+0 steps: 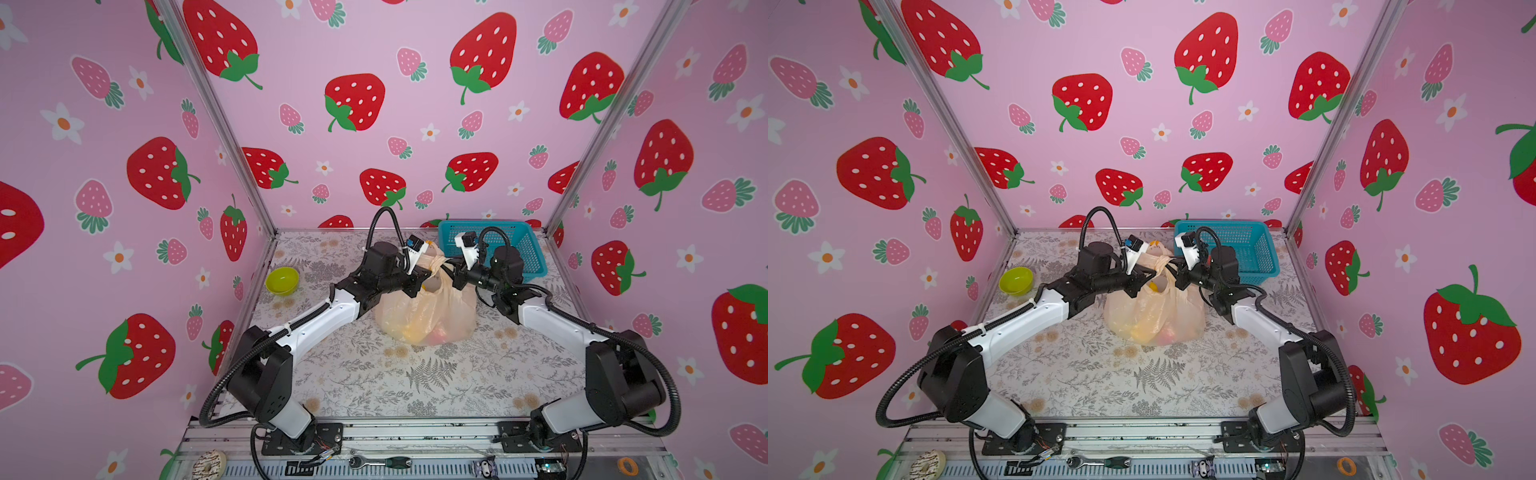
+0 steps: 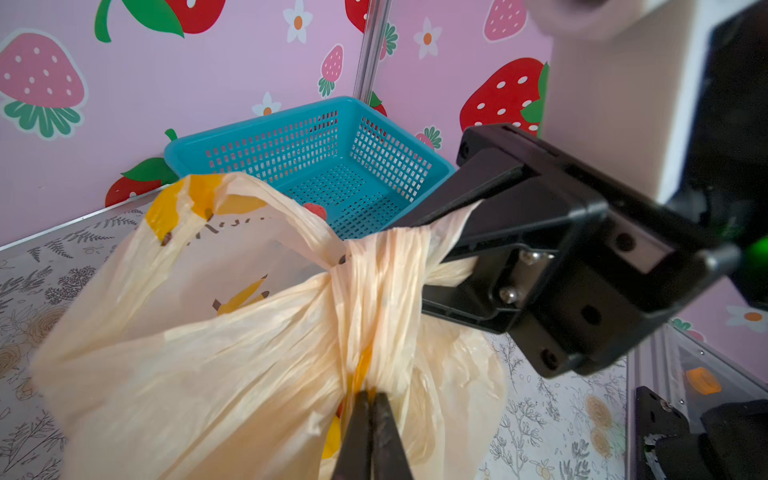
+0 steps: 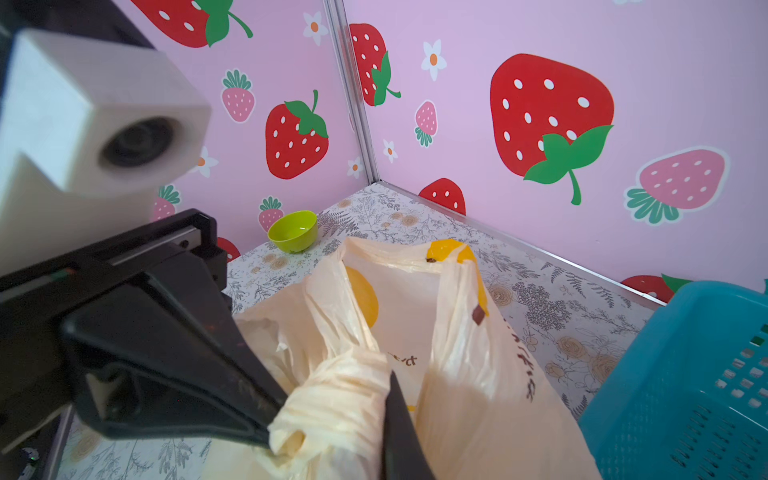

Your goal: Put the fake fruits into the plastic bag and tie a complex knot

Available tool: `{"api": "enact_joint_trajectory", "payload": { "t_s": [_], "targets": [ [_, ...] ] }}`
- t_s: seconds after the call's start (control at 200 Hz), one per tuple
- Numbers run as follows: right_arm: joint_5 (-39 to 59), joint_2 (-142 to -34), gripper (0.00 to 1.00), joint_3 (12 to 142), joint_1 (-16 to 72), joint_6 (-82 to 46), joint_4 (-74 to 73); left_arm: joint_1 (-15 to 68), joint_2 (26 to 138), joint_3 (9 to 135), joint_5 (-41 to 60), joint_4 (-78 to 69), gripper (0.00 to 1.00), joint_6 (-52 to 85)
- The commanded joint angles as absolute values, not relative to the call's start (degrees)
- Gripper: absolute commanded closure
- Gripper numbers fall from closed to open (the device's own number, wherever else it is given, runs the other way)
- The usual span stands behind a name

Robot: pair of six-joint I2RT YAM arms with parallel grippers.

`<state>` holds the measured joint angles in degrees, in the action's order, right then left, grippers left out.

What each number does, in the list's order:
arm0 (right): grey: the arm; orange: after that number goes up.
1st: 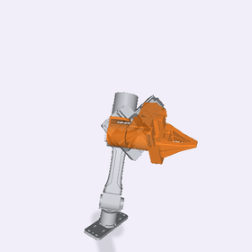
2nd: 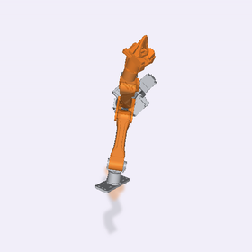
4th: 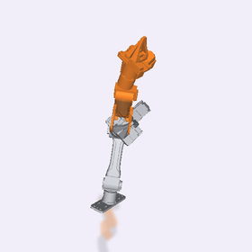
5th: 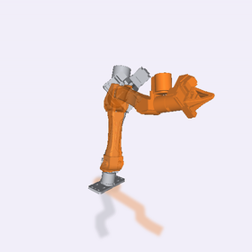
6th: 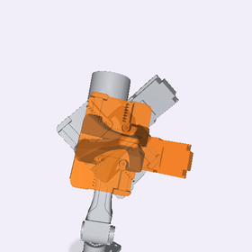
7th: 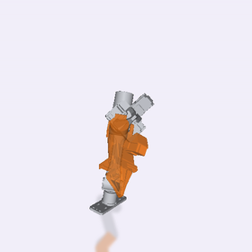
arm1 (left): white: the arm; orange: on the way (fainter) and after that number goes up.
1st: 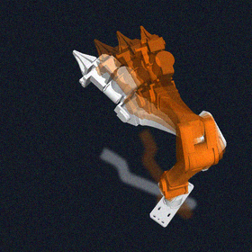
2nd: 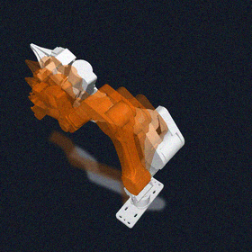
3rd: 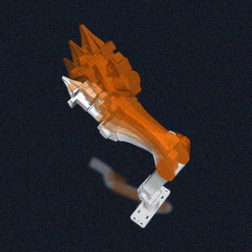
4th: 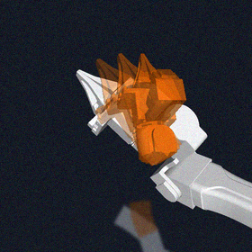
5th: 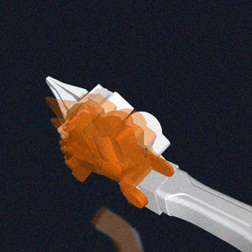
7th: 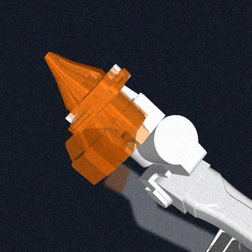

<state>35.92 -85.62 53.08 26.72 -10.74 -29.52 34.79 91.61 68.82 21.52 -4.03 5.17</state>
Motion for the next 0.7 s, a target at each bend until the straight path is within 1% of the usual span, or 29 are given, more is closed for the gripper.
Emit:
{"api": "enact_joint_trajectory", "payload": {
  "t_s": [0.0,0.335,0.57,0.69],
  "targets": [
    [37.69,-83.86,0.90,52.91,26.46,-7.36,-30.28,34.89,93.28,68.34,20.49,-6.72,1.00,7.06],
    [35.52,-82.45,0.75,54.43,26.37,4.46,-21.11,35.02,94.31,69.78,20.23,-6.25,1.00,6.60],
    [33.16,-81.36,0.59,56.31,26.36,10.40,-14.03,35.04,94.93,70.44,19.91,-5.22,1.00,5.55],
    [34.85,-81.81,0.51,57.30,26.37,11.98,-11.57,35.07,95.01,70.83,19.91,-4.84,1.00,5.30]
  ]
}}
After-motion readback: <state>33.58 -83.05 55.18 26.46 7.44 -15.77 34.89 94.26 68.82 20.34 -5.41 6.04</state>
